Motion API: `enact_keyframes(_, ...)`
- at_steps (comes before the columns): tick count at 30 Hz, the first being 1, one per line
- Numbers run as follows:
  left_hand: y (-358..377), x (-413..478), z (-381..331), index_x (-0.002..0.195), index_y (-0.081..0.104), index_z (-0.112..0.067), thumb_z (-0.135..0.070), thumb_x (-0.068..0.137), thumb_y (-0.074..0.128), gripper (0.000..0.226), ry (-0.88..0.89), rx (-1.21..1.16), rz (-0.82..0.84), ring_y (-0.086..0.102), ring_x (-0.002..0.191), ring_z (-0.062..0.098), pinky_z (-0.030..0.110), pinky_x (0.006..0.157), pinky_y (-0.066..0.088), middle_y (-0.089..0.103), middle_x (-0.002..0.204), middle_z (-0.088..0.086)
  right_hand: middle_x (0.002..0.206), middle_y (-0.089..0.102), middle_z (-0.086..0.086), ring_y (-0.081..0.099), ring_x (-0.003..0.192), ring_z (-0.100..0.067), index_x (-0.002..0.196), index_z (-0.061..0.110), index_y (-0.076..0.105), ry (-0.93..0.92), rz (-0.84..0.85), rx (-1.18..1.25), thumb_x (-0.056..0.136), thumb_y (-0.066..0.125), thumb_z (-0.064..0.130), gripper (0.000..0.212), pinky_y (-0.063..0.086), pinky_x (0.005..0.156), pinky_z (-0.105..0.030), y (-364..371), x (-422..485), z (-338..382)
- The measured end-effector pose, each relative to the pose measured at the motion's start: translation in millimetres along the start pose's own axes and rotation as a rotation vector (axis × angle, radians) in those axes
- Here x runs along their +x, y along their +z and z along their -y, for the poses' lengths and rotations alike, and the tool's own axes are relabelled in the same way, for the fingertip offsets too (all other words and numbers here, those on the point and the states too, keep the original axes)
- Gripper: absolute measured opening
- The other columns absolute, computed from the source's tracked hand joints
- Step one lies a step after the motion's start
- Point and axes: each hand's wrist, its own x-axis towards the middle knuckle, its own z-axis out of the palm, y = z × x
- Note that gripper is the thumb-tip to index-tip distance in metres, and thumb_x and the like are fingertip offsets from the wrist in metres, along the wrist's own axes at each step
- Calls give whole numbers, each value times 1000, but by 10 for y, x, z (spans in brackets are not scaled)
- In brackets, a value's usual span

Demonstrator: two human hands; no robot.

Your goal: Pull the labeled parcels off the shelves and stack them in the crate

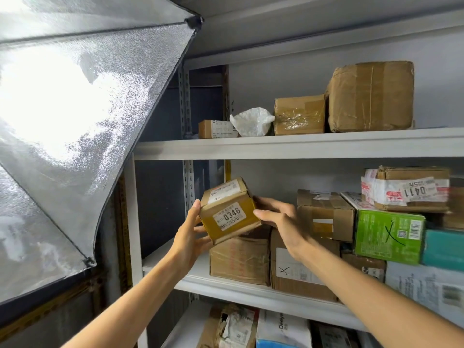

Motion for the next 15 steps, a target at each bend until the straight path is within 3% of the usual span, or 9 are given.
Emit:
enact_keyframes(4, 29, -36, -48, 122, 61, -22, -58, 88, 39, 54, 47, 37, 48, 72, 88, 17, 30, 82, 49, 75, 102, 3, 107, 72, 7, 62, 107, -12, 109, 25, 71, -29, -37, -30, 85, 71, 20, 25, 47, 90, -26, 14, -5, 25)
enact_keyframes(7, 44, -93, -86, 123, 65, -15, -49, 81, 51, 56, 98, 24, 89, 58, 87, 23, 27, 88, 45, 63, 97, 17, 104, 73, 6, 65, 105, -13, 107, 23, 71, -29, -90, 22, 80, 77, 19, 27, 48, 93, -29, 40, 47, 22)
enact_keyframes(9, 54, -115, -110, 128, 62, -23, -47, 82, 53, 52, 159, 102, 131, 60, 92, 16, 26, 89, 44, 66, 106, 6, 104, 74, 4, 65, 106, -17, 102, 24, 71, 25, -144, 118, 78, 78, 30, 27, 47, 101, -38, 44, 107, 21)
enact_keyframes(11, 81, -142, -144, 134, 53, -35, -51, 78, 57, 59, 196, 236, 121, 56, 105, 6, 17, 87, 40, 56, 123, -2, 102, 73, -1, 64, 104, -22, 95, 21, 69, 112, -218, 224, 80, 72, 40, 24, 46, 103, -44, 35, 162, 40)
enact_keyframes(13, 94, -155, -171, 129, 53, -43, -54, 72, 60, 59, 218, 349, 70, 44, 114, 6, 12, 80, 38, 41, 121, -5, 104, 70, -5, 63, 103, -25, 91, 19, 64, 198, -267, 298, 89, 63, 40, 21, 47, 100, -44, 25, 186, 72)
enact_keyframes(15, 84, -157, -187, 127, 55, -42, -57, 72, 61, 57, 217, 420, 53, 43, 116, 7, 12, 78, 39, 39, 121, -6, 105, 68, -8, 63, 98, -24, 94, 19, 62, 235, -275, 341, 92, 60, 39, 20, 49, 93, -42, 28, 179, 87)
